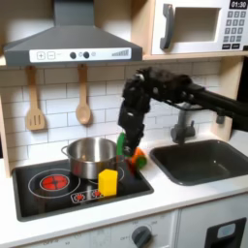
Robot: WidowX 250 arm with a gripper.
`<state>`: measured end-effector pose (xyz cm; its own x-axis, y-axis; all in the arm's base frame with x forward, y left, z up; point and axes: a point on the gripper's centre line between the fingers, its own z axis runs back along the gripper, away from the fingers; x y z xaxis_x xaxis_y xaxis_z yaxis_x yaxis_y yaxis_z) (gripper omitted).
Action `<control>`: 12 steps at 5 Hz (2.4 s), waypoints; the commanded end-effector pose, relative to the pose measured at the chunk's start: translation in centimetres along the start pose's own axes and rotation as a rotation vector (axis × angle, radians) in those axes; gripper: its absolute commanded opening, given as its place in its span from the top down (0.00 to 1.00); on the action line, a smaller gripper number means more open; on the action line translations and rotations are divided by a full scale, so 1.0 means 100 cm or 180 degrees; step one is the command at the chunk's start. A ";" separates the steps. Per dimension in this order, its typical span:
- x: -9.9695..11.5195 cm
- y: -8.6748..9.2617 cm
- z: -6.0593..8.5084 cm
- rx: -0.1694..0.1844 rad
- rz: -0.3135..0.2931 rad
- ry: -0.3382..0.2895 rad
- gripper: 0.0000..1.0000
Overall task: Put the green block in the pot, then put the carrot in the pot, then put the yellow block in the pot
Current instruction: 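Put the green block in the pot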
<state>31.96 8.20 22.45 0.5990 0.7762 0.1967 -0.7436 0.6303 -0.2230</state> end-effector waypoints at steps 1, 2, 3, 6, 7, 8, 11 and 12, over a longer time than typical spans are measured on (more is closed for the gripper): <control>0.033 0.015 0.002 -0.0048 0.0137 0.0099 1.00; 0.044 0.019 0.001 -0.0056 0.0169 0.0149 1.00; 0.047 0.016 -0.002 -0.0063 0.0116 0.0201 1.00; 0.056 -0.013 -0.010 -0.0082 -0.0362 0.0219 1.00; 0.059 -0.021 -0.022 -0.0104 -0.0422 0.0299 1.00; 0.067 -0.022 -0.027 -0.0112 -0.0378 0.0326 1.00; 0.068 -0.026 -0.040 -0.0084 -0.0420 0.0444 1.00; 0.065 -0.025 -0.041 -0.0077 -0.0423 0.0427 1.00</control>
<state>39.17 11.57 19.39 0.7321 0.6775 0.0702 -0.6514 0.7266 -0.2187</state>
